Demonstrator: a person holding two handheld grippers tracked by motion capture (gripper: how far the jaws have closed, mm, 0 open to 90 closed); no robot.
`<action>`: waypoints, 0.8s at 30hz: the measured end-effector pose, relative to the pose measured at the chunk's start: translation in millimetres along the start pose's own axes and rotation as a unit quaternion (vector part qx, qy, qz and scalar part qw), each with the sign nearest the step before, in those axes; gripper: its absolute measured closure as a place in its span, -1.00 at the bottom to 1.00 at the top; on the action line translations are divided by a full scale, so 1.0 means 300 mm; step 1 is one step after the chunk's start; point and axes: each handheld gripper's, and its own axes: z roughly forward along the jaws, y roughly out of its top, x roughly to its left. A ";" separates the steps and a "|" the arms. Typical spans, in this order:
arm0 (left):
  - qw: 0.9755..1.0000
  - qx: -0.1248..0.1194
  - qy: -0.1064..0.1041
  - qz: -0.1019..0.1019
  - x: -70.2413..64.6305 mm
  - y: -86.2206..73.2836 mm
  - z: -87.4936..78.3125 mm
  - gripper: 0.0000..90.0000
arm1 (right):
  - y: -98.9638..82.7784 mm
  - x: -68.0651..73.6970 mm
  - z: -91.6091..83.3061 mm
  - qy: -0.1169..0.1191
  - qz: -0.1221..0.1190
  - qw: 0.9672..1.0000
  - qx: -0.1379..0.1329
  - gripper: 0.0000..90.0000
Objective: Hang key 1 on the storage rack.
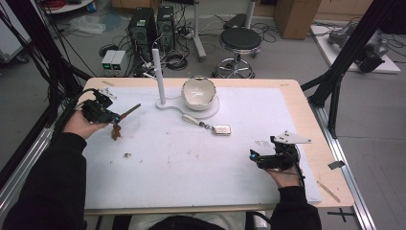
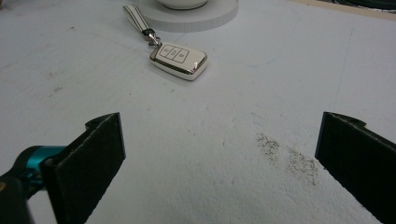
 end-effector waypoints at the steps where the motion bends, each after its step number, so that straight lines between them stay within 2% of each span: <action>1: 1.000 -0.002 0.003 0.002 0.005 0.009 -0.012 0.83 | 0.000 0.000 0.000 0.001 0.002 1.000 0.000 -0.99; 7: 1.000 -0.016 0.018 0.004 0.029 0.062 -0.076 0.83 | 0.000 0.000 0.000 0.002 0.002 1.000 0.000 -0.99; 10: 0.999 -0.027 0.017 0.004 0.040 0.084 -0.106 0.83 | -0.001 -0.001 -0.002 0.002 0.005 1.000 0.001 -0.99; 13: 0.999 -0.032 0.027 0.006 0.054 0.106 -0.136 0.84 | -0.002 -0.005 0.000 0.003 0.004 1.000 0.000 -0.99; 18: 0.998 -0.045 0.043 -0.001 0.076 0.140 -0.172 0.84 | -0.002 -0.004 -0.001 0.003 0.005 1.000 -0.001 -0.99; 20: 0.998 -0.045 0.039 -0.005 0.084 0.151 -0.181 0.84 | -0.002 -0.004 -0.001 0.003 0.005 1.000 0.000 -0.99; 24: 0.998 -0.044 0.036 0.001 0.083 0.182 -0.186 0.84 | -0.002 -0.003 0.000 0.004 0.008 1.000 0.002 -0.99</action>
